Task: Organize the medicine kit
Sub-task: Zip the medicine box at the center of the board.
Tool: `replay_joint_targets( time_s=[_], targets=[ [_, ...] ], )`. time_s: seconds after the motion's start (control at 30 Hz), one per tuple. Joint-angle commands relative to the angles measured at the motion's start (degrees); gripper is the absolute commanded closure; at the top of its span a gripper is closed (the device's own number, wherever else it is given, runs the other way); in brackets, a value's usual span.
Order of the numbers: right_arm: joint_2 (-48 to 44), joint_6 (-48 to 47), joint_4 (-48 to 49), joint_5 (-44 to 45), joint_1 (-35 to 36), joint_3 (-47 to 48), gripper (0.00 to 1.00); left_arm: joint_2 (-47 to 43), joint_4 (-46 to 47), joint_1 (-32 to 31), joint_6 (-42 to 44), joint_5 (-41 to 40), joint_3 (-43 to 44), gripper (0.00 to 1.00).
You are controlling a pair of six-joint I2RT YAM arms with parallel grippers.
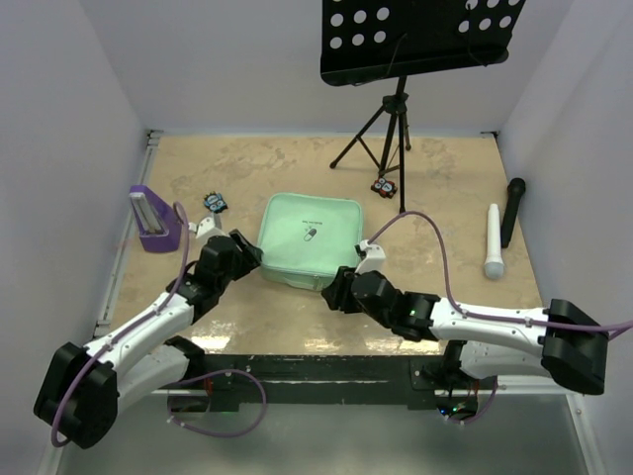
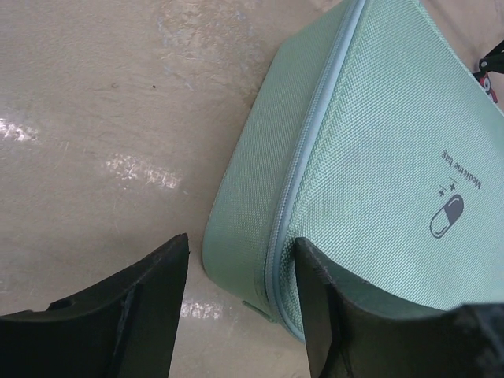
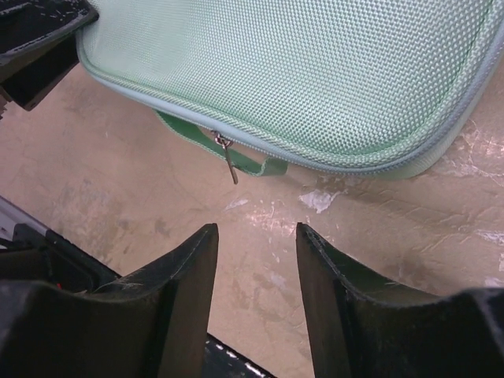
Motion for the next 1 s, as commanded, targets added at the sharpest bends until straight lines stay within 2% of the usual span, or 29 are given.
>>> replay_joint_targets(
  time_s=[0.0,0.13,0.23,0.4,0.63,0.8,0.97],
  targets=[
    [-4.7,-1.8,-2.6,-0.3,0.5,4.3,0.5,-2.7,-7.3,0.7,2.1,-1.8,4.3,0.39],
    [-6.9,-2.8,-5.5,3.7,0.2,7.9,0.49,-7.0,-9.4,0.7,1.5,-0.2,6.1,0.39],
    [-5.1,-6.9,-5.7,7.5,-1.6,11.9,0.5,-10.2,-9.7,0.6,0.4,1.9,5.7,0.44],
    [2.6,-14.8,-3.6,7.1,-10.5,19.2,0.51,-12.8,-10.7,-1.2,-0.8,7.8,4.2,0.49],
    [15.9,-22.2,3.3,13.9,-19.3,27.9,0.52,-11.6,-11.1,-11.4,-5.8,5.9,-0.6,0.55],
    [27.5,-25.0,2.6,19.8,-21.9,36.9,0.5,-11.9,-8.9,-11.9,-8.7,8.1,-6.5,0.56],
    [36.0,-26.6,3.3,18.7,-24.0,44.1,0.49,-10.3,-5.3,-11.9,-10.1,9.4,-10.8,0.57]
  ],
)
